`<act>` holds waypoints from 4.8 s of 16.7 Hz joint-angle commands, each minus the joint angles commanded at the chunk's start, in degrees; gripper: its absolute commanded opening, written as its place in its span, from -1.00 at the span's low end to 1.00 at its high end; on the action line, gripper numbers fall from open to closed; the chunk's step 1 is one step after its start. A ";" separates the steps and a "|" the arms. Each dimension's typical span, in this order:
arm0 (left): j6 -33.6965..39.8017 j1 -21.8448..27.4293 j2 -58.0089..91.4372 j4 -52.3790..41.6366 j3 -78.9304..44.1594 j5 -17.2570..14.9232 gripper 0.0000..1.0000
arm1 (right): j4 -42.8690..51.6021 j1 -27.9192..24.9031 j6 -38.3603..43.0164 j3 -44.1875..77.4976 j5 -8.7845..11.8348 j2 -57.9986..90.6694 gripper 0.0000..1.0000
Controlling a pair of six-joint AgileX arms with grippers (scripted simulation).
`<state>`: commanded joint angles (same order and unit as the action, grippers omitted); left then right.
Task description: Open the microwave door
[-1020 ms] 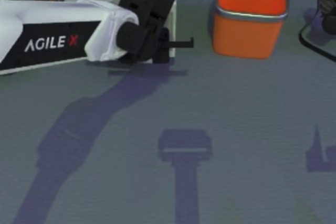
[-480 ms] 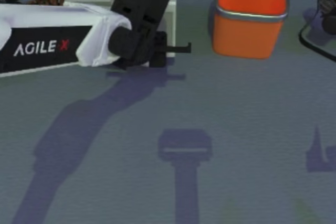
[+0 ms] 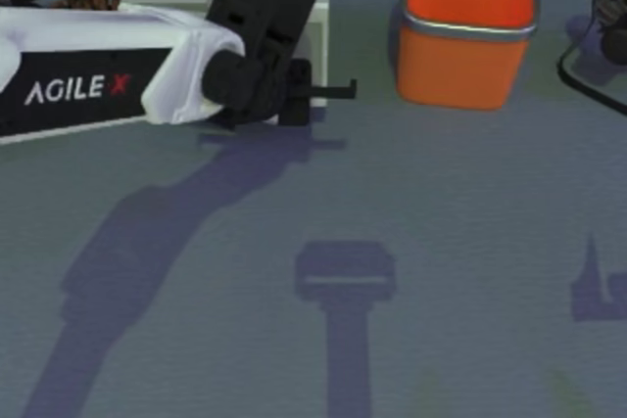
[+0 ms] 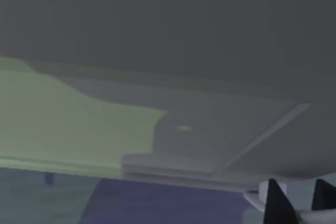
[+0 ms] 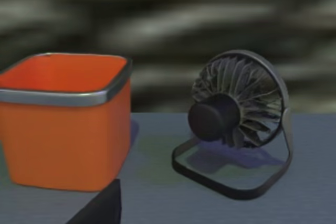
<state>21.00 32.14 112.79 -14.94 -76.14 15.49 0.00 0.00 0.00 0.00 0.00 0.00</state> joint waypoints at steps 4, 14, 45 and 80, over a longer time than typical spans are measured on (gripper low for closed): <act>0.00 0.00 0.00 0.00 0.00 0.00 -1.00 | 0.00 0.00 0.00 0.00 0.00 0.00 1.00; 0.00 0.00 0.00 0.00 0.00 0.00 -1.00 | 0.00 0.00 0.00 0.00 0.00 0.00 1.00; -3.40 -0.71 -2.41 1.98 3.57 -2.62 -1.00 | 0.00 0.00 0.00 0.00 0.00 0.00 1.00; -6.99 -1.60 -4.81 3.71 7.00 -5.51 -1.00 | 0.00 0.00 0.00 0.00 0.00 0.00 1.00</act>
<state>14.01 30.54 107.98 -11.23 -69.14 9.99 0.00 0.00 0.00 0.00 0.00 0.00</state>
